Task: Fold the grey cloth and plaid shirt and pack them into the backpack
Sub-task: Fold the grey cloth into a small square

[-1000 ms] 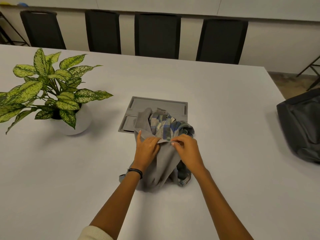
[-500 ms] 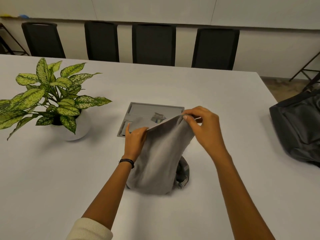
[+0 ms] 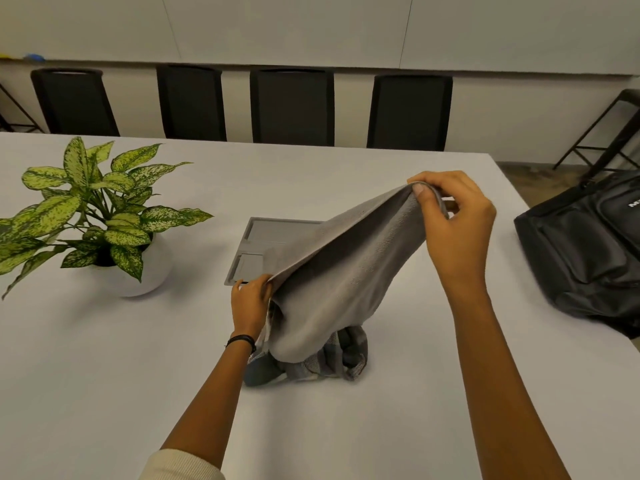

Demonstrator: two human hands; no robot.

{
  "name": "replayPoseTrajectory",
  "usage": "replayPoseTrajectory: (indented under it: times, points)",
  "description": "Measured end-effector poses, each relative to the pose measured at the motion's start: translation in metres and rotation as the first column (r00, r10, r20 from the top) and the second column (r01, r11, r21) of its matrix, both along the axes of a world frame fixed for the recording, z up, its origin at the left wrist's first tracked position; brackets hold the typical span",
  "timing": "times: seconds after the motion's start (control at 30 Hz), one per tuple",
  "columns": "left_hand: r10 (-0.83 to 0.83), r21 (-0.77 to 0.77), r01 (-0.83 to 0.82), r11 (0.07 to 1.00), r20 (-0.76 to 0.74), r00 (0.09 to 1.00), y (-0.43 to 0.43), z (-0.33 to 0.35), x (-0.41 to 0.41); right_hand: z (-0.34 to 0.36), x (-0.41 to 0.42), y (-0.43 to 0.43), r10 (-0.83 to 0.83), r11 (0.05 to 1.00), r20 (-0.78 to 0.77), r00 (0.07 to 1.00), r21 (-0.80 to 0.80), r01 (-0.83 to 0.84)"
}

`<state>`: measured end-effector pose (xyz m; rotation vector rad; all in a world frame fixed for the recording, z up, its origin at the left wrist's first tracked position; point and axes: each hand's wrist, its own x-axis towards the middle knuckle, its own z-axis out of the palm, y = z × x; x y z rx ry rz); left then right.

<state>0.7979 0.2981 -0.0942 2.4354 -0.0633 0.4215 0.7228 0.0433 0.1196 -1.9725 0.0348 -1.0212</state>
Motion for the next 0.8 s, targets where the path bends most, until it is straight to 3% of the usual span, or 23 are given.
replayPoseTrajectory:
  times: [0.13, 0.33, 0.8]
  points:
    - [0.069, 0.007, -0.069, 0.998, 0.065, 0.996, 0.010, 0.013, 0.001, 0.007, -0.004, -0.021, -0.084, 0.994, 0.029, 0.996, 0.071, 0.082]
    - [0.116, -0.182, -0.096, 0.979, 0.100, 0.988, 0.015, 0.051, -0.004, 0.015, -0.017, -0.059, -0.133, 0.985, 0.048, 0.990, 0.120, 0.126]
    - [0.113, -0.186, -0.073, 0.980, 0.212, 0.971, 0.002, 0.110, -0.037, 0.007, -0.064, -0.140, -0.242, 0.966, 0.029, 0.970, 0.100, 0.238]
